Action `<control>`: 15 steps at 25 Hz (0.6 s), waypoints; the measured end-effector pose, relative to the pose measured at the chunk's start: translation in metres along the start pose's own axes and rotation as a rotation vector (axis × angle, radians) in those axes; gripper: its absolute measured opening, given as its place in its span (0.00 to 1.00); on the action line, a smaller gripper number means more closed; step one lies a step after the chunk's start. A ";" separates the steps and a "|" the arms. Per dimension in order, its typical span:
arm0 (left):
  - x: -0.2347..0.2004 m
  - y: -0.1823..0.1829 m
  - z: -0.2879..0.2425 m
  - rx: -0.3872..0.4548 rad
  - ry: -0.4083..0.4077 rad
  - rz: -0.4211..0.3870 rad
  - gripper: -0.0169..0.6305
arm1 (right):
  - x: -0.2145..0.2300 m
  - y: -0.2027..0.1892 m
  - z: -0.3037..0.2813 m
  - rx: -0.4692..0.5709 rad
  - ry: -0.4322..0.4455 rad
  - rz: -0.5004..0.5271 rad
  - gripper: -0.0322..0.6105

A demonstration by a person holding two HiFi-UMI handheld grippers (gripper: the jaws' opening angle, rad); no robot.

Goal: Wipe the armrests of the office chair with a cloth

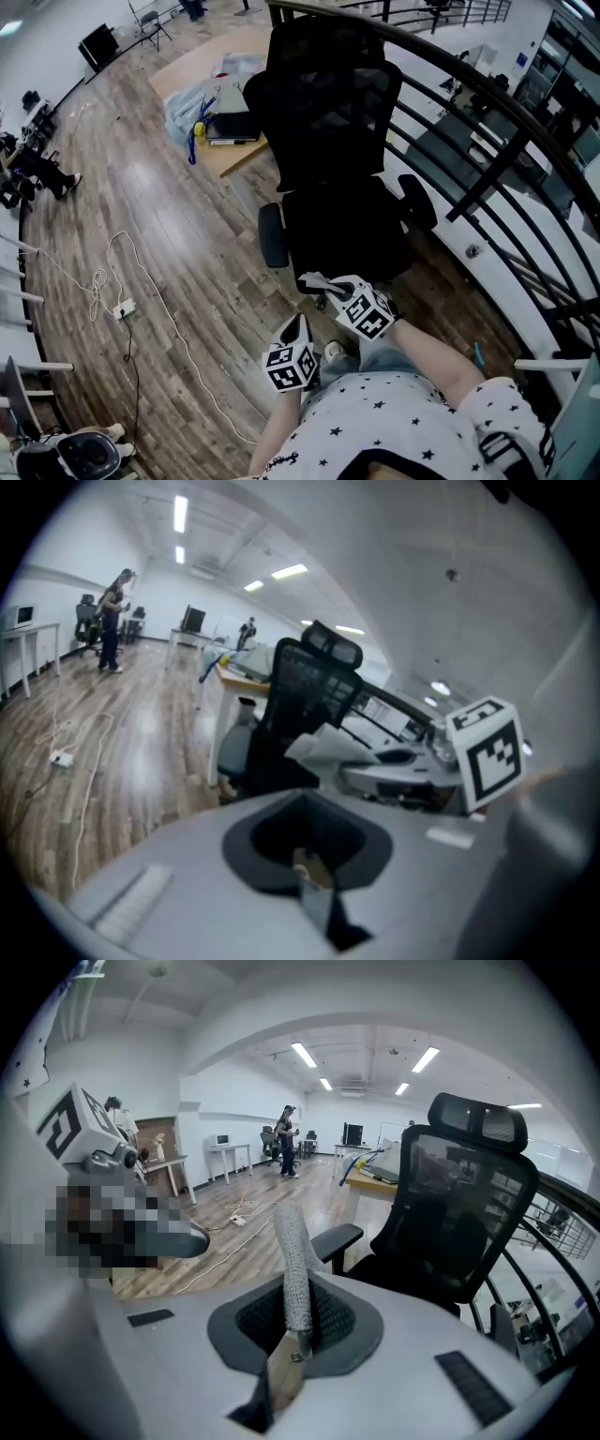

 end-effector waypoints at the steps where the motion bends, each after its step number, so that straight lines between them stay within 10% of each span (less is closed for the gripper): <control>1: 0.003 0.002 -0.002 -0.001 -0.009 -0.009 0.04 | 0.002 -0.002 0.004 0.004 -0.008 -0.013 0.09; 15: 0.051 0.028 -0.046 0.029 0.002 -0.035 0.04 | 0.065 -0.025 0.054 0.076 -0.059 -0.083 0.09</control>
Point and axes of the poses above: the fingertips, and each gripper's own axes: z backward along the fingers, x to its right, y out of its top, the point moved 9 cm from there along z, backward along the fingers, and after that the axes turned 3 degrees about z, right-handed, at the moved point
